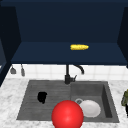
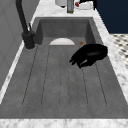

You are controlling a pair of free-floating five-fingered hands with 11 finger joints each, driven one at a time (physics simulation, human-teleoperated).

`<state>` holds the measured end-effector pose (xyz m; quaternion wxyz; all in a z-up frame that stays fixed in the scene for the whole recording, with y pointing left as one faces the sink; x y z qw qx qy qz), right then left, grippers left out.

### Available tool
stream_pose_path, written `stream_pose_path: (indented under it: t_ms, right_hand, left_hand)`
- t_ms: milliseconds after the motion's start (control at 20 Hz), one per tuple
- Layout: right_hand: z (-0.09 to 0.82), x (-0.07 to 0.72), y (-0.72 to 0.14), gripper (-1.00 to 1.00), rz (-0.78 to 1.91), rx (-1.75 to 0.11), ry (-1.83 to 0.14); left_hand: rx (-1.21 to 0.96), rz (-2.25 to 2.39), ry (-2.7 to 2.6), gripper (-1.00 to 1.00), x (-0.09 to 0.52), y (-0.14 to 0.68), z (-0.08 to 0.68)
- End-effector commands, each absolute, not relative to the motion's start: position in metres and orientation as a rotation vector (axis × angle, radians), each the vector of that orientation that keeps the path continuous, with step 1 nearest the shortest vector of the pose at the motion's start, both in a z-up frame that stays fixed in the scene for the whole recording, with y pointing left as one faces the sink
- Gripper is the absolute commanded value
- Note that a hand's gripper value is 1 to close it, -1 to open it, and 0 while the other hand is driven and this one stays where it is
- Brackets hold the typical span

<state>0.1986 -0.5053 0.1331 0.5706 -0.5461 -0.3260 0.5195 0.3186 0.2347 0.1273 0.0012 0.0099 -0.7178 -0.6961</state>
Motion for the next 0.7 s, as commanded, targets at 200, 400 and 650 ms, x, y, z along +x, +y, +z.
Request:
stream_pose_path:
  t_ms: [200,400,650]
  right_hand:
    - [0.132,0.2,-0.551,-1.0,1.203,-1.249,-0.822]
    - [0.124,0.203,-0.571,-1.0,1.222,-1.234,-0.821]
    - [0.122,0.213,-0.591,-1.0,1.219,-1.207,-0.813]
  left_hand:
    - [0.031,-2.185,-2.253,0.0,0.319,0.235,0.127]
    - [0.031,-2.185,-2.253,0.0,0.319,0.235,0.127]
    - [0.031,-2.185,-2.253,0.0,0.319,0.235,0.127]
